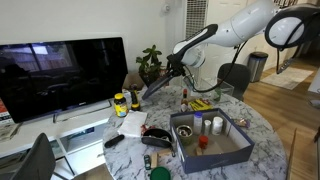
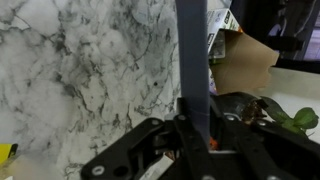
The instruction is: Move the box lid backwards
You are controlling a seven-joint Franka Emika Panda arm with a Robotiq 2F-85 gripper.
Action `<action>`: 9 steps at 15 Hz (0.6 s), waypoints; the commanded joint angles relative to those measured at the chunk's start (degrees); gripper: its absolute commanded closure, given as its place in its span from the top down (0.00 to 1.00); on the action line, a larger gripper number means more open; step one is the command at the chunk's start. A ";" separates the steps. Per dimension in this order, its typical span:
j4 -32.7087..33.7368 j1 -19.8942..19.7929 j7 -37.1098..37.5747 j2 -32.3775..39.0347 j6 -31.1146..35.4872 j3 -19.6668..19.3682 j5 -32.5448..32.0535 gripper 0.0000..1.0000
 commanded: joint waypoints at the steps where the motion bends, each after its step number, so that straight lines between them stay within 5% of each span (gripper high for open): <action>1: 1.99 1.62 9.09 1.57 3.84 -4.10 -6.42 0.59; 6: -0.75 1.75 12.52 -1.50 6.47 -5.93 -15.60 0.97; 9: -2.20 0.32 10.70 -4.42 7.37 -3.15 -17.84 1.00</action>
